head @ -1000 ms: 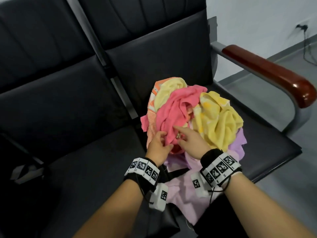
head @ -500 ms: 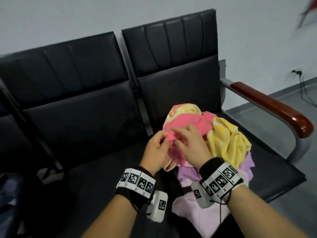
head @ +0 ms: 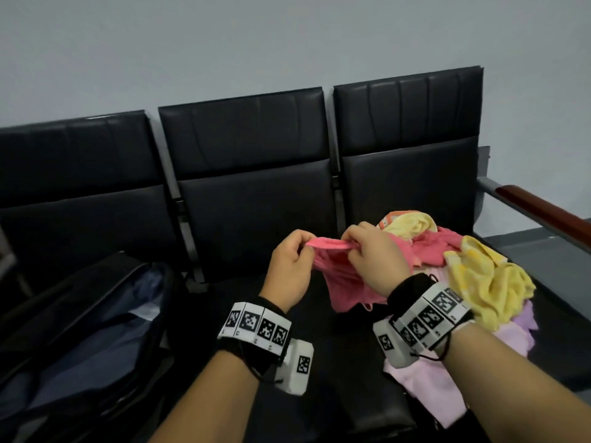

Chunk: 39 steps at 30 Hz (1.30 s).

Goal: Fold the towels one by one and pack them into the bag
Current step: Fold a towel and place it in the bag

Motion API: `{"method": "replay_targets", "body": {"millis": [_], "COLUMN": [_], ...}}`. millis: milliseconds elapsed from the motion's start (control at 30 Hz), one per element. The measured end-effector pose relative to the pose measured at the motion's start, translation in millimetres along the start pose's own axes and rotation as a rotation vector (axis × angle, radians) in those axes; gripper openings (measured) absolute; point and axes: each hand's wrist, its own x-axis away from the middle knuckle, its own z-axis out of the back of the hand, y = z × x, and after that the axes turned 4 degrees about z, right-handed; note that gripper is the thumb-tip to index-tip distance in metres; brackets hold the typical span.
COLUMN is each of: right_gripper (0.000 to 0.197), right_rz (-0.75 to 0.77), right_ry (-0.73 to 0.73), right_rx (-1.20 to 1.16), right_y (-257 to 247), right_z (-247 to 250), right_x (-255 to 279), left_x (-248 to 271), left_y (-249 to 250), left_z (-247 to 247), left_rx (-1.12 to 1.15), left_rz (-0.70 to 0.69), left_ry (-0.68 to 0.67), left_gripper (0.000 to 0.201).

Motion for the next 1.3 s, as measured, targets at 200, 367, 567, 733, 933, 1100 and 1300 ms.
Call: {"method": "replay_targets", "body": {"millis": [200, 367, 567, 733, 933, 1100, 1300], "right_gripper": [0.022, 0.032, 0.044, 0.047, 0.045, 0.039, 0.033], "right_rz": [-0.047, 0.121, 0.101, -0.048, -0.15, -0.087, 0.157], "right_ry": [0.003, 0.226, 0.285, 0.357, 0.353, 0.093, -0.399], "right_rx": [0.052, -0.156, -0.306, -0.43, -0.436, -0.445, -0.53], "right_y": [-17.1, -43.6, -60.3, -48.7, -31.0, -44.6, -81.2], "right_z": [-9.8, -5.6, 0.1, -2.4, -9.3, -29.6, -54.3], "right_x": [7.2, 4.0, -5.2, -6.1, -5.2, 4.7, 16.6], "left_x": [19.2, 25.5, 31.0, 56.7, 66.6, 54.2, 43.9], "left_y": [-4.2, -2.2, -15.5, -55.9, -78.3, -67.6, -23.7], "left_z": [53.5, 89.0, 119.3, 120.5, 130.7, 121.9, 91.5], "left_rx": [0.042, 0.046, -0.381, -0.671, -0.588, -0.439, -0.247], "left_rz": [0.008, -0.054, -0.087, 0.017, 0.149, 0.084, -0.08], "left_ry": [0.237, 0.417, 0.377, -0.137, -0.241, -0.011, -0.11], "left_gripper": [0.017, 0.024, 0.027, 0.027, 0.034, 0.017, 0.026]}}
